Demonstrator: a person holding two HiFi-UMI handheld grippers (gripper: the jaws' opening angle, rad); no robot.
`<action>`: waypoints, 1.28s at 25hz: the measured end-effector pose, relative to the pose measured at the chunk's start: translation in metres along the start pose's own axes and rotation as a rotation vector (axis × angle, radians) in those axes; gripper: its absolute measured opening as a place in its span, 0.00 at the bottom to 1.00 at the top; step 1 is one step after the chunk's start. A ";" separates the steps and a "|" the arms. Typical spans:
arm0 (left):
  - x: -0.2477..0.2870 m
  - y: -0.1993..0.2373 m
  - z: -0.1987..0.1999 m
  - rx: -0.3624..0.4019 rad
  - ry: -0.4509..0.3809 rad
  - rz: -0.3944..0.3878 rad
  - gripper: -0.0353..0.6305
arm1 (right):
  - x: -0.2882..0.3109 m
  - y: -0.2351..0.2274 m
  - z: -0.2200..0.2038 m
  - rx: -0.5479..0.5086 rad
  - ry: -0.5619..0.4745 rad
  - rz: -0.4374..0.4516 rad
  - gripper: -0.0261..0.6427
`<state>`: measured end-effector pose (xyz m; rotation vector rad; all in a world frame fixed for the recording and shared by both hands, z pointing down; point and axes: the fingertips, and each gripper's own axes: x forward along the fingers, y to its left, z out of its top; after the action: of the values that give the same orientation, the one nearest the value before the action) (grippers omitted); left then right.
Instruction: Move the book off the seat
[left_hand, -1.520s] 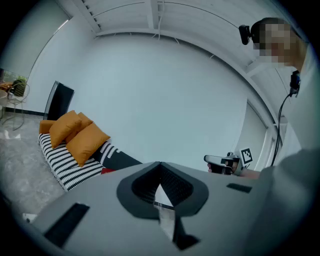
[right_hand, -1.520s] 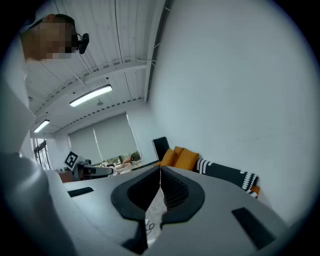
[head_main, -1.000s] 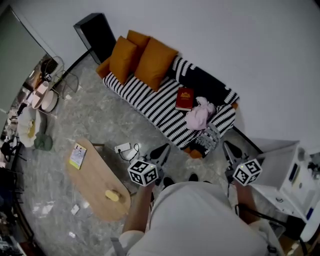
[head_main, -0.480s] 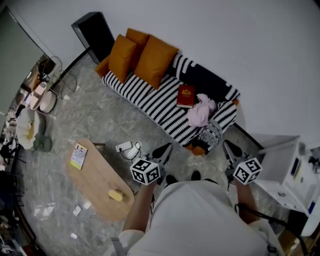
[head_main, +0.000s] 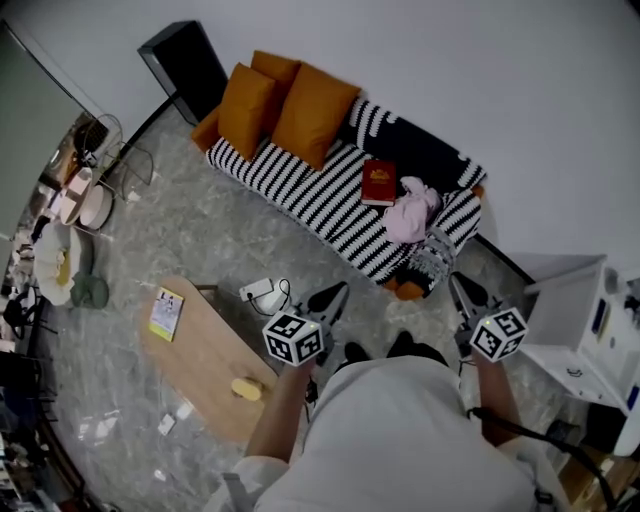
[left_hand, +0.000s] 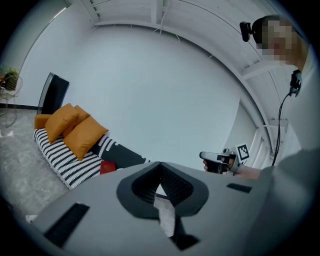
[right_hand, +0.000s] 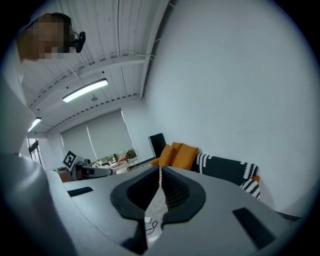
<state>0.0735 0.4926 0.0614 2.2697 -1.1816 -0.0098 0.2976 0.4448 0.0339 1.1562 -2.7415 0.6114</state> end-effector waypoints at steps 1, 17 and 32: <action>-0.002 0.002 0.000 0.003 0.004 -0.004 0.06 | 0.002 0.002 -0.001 0.000 -0.001 -0.003 0.10; 0.000 0.035 0.005 -0.018 0.004 0.027 0.06 | 0.040 0.002 -0.008 0.016 0.030 0.016 0.10; 0.079 0.082 0.050 0.003 0.029 0.065 0.06 | 0.141 -0.064 0.022 0.020 0.073 0.067 0.10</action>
<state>0.0471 0.3721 0.0799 2.2254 -1.2396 0.0500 0.2446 0.3022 0.0696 1.0285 -2.7276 0.6768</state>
